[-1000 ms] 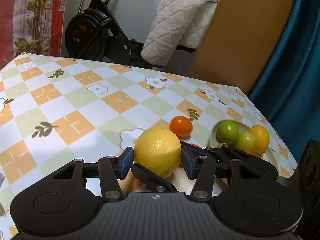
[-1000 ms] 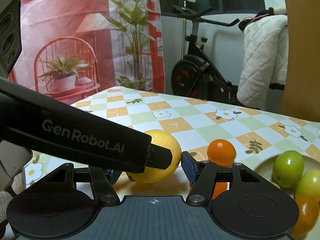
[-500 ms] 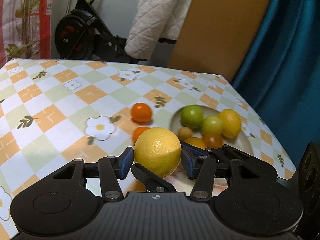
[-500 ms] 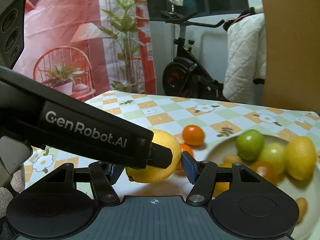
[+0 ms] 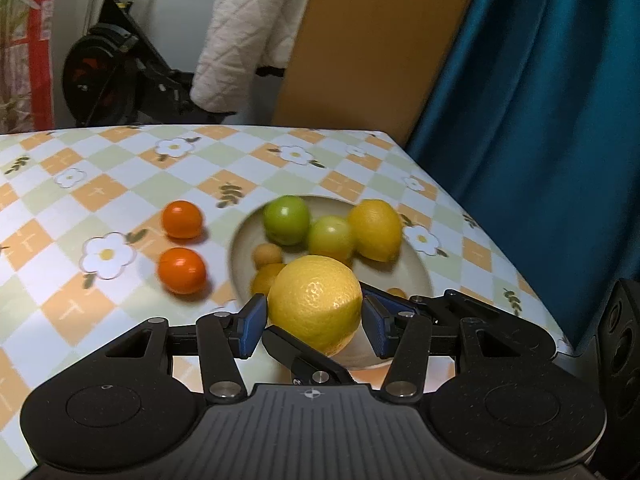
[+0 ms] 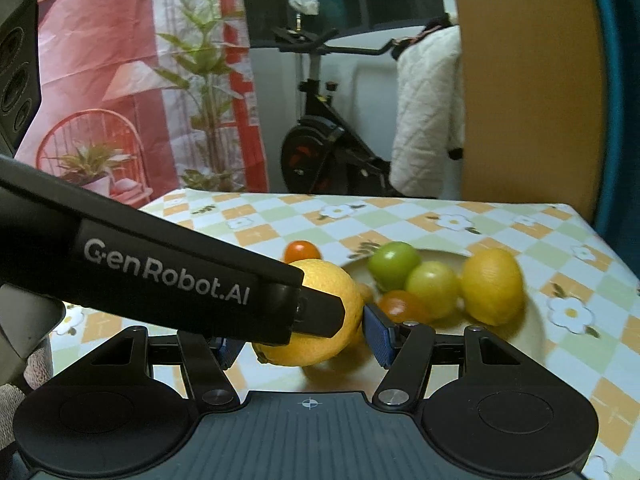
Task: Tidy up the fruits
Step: 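Carry the lemon onto the plate and open the left tool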
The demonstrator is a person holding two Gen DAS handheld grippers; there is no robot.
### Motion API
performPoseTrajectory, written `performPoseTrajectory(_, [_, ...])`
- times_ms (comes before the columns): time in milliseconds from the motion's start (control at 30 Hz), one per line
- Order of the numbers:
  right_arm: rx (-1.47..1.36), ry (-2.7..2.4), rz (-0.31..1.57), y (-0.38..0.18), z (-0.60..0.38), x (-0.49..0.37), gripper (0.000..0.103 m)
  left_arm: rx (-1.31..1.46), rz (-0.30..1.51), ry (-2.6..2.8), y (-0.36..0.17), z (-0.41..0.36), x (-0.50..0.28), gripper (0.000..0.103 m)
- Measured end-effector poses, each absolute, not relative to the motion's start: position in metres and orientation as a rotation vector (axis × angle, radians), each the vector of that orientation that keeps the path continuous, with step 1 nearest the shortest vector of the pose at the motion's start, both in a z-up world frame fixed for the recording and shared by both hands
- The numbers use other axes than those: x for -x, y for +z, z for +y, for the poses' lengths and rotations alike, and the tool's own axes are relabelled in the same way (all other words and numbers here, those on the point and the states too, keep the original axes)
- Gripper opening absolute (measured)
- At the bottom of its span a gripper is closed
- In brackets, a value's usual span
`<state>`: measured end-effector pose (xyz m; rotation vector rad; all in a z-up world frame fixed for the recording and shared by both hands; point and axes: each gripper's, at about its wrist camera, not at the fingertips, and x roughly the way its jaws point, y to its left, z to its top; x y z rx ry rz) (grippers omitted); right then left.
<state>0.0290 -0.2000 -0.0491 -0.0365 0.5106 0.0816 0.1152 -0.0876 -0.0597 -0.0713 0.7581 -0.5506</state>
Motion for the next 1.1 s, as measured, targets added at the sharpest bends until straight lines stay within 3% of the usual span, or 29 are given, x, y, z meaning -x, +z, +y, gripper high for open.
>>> performPoseTrajectory(533, [-0.049, -0.054, 0.484, -0.047, -0.268, -0.041, 0.057, -0.025, 0.752, -0.638, -0.057, -0.154, -0.142, 0.054])
performPoseTrajectory(1100, [-0.031, -0.057, 0.575, -0.066, -0.284, -0.072, 0.054, -0.065, 0.827, -0.646, -0.072, -0.17, -0.167, 0.053])
